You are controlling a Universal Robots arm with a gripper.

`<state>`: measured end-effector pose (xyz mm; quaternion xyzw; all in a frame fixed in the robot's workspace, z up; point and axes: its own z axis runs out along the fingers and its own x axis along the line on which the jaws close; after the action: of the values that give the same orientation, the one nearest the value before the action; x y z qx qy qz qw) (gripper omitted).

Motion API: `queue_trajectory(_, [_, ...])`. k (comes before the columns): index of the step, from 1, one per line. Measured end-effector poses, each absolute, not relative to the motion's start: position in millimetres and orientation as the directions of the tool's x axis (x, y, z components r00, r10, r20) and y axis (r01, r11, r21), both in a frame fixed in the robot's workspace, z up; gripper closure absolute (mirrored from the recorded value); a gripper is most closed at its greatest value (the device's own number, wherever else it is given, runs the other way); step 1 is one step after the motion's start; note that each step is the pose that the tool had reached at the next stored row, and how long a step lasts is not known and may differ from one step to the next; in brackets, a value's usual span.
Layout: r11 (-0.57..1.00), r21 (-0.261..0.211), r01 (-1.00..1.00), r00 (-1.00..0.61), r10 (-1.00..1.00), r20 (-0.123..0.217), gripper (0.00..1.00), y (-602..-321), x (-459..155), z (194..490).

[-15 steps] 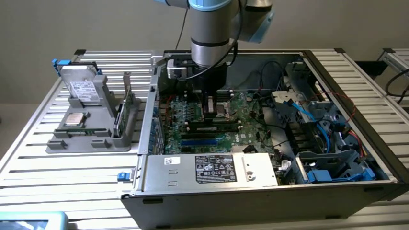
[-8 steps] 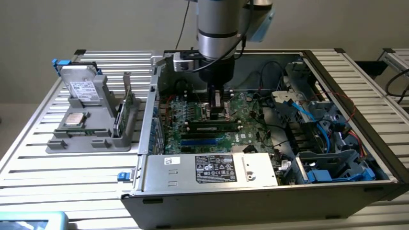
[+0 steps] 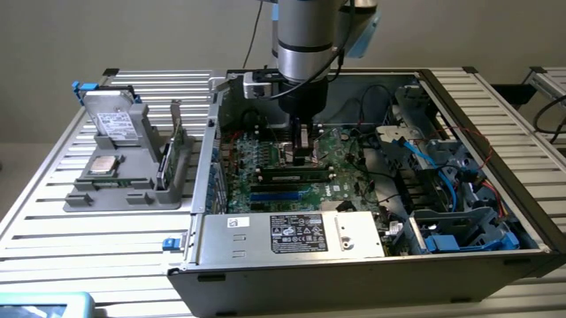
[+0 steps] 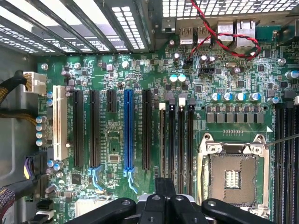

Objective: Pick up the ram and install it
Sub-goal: 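Press down the ram until it locks into place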

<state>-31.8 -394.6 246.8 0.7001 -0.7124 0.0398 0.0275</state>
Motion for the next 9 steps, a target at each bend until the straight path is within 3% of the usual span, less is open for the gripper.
queue_trajectory(9, [0.078, -0.018, -0.997, -0.079, -0.992, 0.095, 0.89, -394.7, -31.6, 246.7])
